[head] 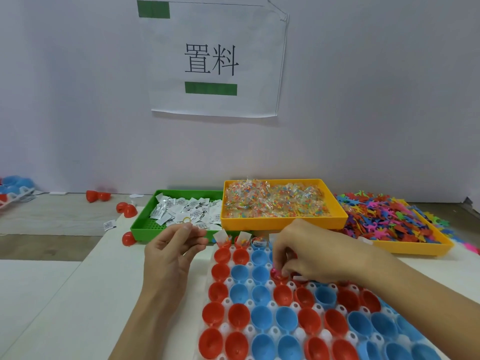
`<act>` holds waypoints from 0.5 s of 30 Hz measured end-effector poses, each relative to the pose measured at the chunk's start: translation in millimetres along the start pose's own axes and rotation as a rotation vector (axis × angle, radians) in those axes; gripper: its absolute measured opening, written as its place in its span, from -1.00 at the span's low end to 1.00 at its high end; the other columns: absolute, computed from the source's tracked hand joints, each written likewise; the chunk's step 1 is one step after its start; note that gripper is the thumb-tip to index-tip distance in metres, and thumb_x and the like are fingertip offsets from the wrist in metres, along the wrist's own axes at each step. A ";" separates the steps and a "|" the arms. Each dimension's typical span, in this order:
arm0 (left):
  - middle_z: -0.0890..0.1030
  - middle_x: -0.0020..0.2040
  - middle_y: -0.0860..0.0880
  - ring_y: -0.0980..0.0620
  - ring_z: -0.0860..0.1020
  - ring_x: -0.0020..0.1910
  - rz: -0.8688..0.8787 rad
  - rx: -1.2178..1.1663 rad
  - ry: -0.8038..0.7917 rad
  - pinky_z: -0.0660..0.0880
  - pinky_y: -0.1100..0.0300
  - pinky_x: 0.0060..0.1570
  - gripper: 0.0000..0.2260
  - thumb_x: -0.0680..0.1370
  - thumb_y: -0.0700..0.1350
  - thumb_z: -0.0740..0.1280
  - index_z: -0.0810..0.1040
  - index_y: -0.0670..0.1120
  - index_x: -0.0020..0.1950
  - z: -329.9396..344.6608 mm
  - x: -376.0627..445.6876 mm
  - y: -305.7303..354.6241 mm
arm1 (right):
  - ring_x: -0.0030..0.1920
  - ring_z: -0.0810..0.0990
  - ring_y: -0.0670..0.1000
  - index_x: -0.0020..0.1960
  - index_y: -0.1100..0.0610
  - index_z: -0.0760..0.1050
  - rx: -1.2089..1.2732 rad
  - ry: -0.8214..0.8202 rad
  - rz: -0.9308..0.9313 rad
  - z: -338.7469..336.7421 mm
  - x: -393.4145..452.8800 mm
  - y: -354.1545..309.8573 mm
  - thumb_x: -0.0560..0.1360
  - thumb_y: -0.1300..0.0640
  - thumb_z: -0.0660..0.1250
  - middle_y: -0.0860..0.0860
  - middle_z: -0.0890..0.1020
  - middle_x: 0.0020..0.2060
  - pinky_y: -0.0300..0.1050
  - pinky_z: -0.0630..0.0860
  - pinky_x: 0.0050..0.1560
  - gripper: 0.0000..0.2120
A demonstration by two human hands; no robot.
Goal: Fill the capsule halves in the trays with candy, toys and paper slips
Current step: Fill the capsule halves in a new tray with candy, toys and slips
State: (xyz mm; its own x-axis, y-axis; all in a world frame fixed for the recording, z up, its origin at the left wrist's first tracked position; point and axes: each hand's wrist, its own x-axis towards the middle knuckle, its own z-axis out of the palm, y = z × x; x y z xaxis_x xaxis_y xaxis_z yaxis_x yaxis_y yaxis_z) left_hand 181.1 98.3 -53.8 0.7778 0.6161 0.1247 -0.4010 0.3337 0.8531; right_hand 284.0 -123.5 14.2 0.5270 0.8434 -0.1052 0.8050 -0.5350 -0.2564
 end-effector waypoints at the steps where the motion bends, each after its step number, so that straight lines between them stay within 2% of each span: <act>1: 0.66 -0.28 -0.17 -0.03 0.63 -0.33 0.002 0.005 0.002 0.60 0.23 -0.27 -0.86 0.40 -0.11 0.39 0.69 -0.13 -0.30 -0.2 0.0 0.2 | -0.23 0.64 -0.20 -0.07 0.07 0.69 -0.022 0.002 -0.004 0.3 -0.2 -0.4 0.49 0.24 0.42 -0.14 0.69 -0.23 -0.12 0.63 -0.14 -0.88; 5: 0.65 -0.27 -0.18 -0.03 0.62 -0.34 0.005 0.032 0.008 0.61 0.23 -0.27 -0.86 0.39 -0.09 0.39 0.69 -0.13 -0.29 0.0 -0.4 1.0 | -0.25 0.57 -0.24 0.03 0.06 0.71 -0.083 0.028 -0.050 -1.7 -2.8 -4.2 0.52 0.25 0.39 -0.13 0.71 -0.16 -0.25 0.58 -0.13 -0.83; 8: 0.65 -0.26 -0.19 -0.04 0.61 -0.34 0.005 0.038 0.014 0.60 0.22 -0.28 -0.86 0.38 -0.08 0.40 0.69 -0.12 -0.29 -0.3 -0.3 1.3 | -0.19 0.56 -0.28 0.11 0.03 0.68 -0.082 0.041 -0.037 -7.0 -6.4 -4.9 0.55 0.27 0.33 -0.15 0.69 -0.06 -0.34 0.55 -0.08 -0.75; 11: 0.64 -0.26 -0.21 -0.04 0.59 -0.35 0.011 0.044 0.023 0.57 0.24 -0.34 -0.85 0.44 -0.11 0.39 0.68 -0.15 -0.26 -1.1 0.5 1.0 | -0.14 0.55 -0.33 0.13 0.01 0.67 -0.051 0.075 -0.030 -15.1 -4.5 -9.8 0.58 0.21 0.32 -0.16 0.69 0.00 -0.41 0.52 -0.04 -0.78; 13: 0.62 -0.27 -0.21 -0.02 0.55 -0.38 0.021 0.066 0.037 0.50 0.27 -0.41 -0.80 0.53 -0.17 0.35 0.66 -0.16 -0.27 -1.4 1.6 -0.8 | -0.08 0.58 -0.27 0.10 0.02 0.69 -0.001 0.145 -0.064 -20.7 8.8 -20.6 0.60 0.14 0.32 -0.16 0.70 -0.01 -0.35 0.53 0.01 -0.82; 15: 0.61 -0.30 -0.19 0.02 0.51 -0.39 0.030 0.096 0.049 0.44 0.28 -0.42 -0.73 0.58 -0.18 0.31 0.67 -0.12 -0.29 -1.9 1.9 -3.1 | -0.03 0.62 -0.17 0.10 0.05 0.69 0.052 0.211 -0.090 -23.0 32.6 -37.0 0.60 0.13 0.31 -0.11 0.71 -0.03 -0.19 0.55 0.08 -0.82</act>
State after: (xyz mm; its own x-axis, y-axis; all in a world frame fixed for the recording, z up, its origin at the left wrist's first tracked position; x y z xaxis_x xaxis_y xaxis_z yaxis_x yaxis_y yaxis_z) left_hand 183.0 99.8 -57.1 0.7402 0.6601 0.1280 -0.3741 0.2462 0.8941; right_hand 277.6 -77.4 42.4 0.5037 0.8553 0.1217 0.8389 -0.4506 -0.3054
